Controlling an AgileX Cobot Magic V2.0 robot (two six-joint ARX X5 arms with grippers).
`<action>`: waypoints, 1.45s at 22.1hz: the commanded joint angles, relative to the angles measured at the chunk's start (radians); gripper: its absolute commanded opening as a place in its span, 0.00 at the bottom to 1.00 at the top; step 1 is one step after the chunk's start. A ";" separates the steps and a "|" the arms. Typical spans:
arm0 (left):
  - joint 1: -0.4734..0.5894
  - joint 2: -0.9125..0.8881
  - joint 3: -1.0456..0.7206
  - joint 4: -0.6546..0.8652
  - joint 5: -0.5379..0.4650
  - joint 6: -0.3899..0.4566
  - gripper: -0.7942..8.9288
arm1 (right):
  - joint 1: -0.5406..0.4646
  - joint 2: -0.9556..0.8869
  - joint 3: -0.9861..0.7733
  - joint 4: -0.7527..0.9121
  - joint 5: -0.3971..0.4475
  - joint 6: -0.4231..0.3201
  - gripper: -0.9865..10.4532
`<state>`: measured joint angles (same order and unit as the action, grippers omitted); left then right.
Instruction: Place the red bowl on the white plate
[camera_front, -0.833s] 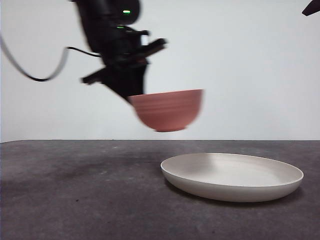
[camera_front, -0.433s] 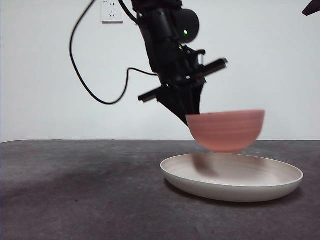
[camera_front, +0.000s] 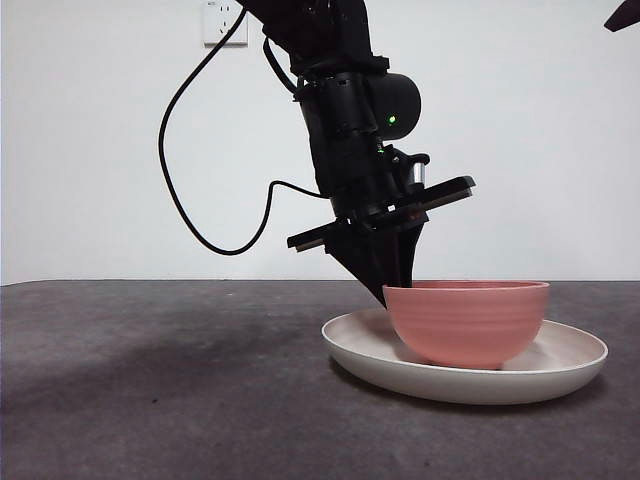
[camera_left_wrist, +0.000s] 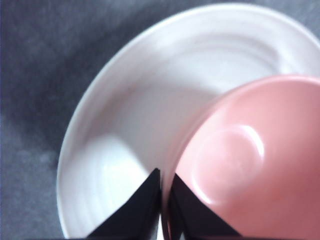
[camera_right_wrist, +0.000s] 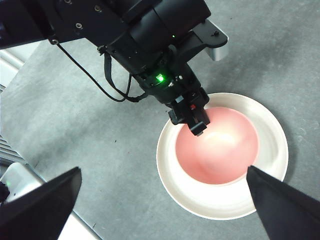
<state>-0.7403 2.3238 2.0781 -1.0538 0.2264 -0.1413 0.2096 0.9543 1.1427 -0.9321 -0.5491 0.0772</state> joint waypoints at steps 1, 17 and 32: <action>-0.012 0.026 0.031 -0.002 -0.002 0.014 0.11 | 0.005 0.006 0.019 0.004 0.000 -0.007 0.65; -0.014 -0.008 0.300 -0.352 -0.002 0.075 0.76 | 0.005 0.006 0.019 0.003 0.000 -0.007 0.65; -0.095 -0.575 0.161 -0.386 -0.002 0.116 0.76 | 0.005 0.006 0.019 -0.020 0.000 -0.007 0.65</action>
<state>-0.8242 1.7489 2.2204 -1.4120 0.2241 -0.0444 0.2096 0.9543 1.1427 -0.9581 -0.5488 0.0772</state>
